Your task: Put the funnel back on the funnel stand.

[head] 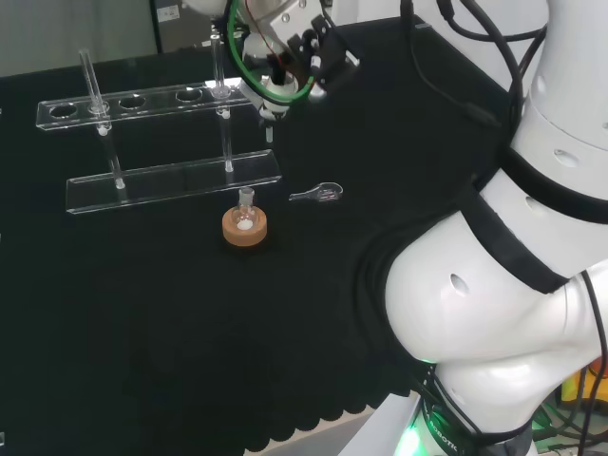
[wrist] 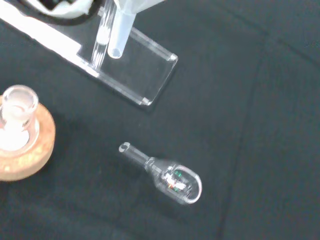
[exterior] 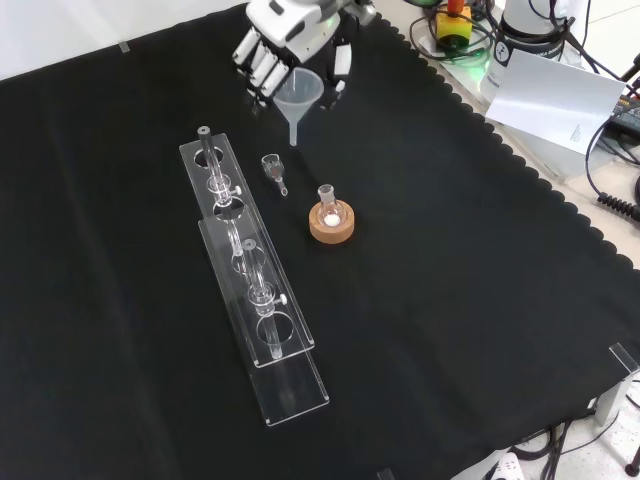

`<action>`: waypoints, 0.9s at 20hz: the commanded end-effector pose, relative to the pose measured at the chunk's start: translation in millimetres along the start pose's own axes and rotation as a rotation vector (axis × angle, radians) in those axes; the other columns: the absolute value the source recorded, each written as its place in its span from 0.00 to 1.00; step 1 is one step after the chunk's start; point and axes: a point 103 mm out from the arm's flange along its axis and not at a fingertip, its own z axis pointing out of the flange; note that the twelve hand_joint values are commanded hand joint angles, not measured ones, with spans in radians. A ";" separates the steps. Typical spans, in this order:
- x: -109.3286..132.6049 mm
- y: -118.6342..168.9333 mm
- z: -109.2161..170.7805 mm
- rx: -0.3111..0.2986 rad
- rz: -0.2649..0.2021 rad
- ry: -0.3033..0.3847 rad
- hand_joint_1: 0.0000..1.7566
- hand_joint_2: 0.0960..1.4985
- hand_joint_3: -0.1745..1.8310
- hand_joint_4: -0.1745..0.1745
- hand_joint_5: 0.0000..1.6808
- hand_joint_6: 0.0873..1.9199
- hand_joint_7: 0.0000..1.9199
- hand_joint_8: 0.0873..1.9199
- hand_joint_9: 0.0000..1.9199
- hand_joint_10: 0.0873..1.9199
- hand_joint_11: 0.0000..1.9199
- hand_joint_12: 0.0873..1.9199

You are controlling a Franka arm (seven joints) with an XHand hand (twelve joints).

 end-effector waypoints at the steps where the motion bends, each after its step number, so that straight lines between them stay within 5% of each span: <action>1: -21.4 -0.9 -53.3 -0.050 0.034 -0.040 0.48 0.44 0.38 0.39 0.32 0.33 0.25 0.35 0.47 0.32 0.19 0.66; 11: -59.1 30.4 -74.6 -0.060 0.043 -0.051 0.47 0.44 0.38 0.39 0.32 0.33 0.25 0.35 0.47 0.32 0.19 0.66; 18: -77.5 52.9 -64.6 -0.040 0.054 -0.009 0.47 0.43 0.38 0.39 0.32 0.34 0.25 0.35 0.47 0.32 0.19 0.66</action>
